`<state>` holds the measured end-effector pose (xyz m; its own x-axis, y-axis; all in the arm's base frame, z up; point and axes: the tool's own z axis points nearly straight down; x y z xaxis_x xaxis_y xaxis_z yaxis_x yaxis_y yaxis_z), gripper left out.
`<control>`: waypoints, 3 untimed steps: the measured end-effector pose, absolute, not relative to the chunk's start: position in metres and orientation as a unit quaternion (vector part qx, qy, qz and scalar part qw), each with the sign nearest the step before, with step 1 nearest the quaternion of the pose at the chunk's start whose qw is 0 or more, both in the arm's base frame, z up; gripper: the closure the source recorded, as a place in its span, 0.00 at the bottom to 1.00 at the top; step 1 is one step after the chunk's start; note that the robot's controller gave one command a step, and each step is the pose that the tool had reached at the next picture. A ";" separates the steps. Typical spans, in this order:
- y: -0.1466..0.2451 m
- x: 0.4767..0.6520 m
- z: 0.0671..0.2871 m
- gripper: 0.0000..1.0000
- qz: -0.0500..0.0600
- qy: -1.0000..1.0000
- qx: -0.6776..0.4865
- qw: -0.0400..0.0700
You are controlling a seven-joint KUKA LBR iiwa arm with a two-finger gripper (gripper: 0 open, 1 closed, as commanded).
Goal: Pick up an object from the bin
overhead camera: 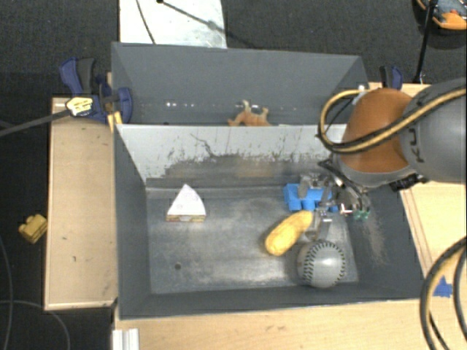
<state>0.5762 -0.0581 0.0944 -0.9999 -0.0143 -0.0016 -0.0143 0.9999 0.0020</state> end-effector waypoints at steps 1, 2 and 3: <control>-0.044 0.573 0.089 0.00 0.000 1.000 -0.017 0.004; -0.023 0.538 0.075 1.00 0.000 0.996 -0.086 0.015; -0.023 0.538 0.075 1.00 0.000 0.996 -0.087 0.015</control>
Offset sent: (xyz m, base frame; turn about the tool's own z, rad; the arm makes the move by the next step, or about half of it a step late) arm -0.0460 0.0340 -0.0244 -0.1573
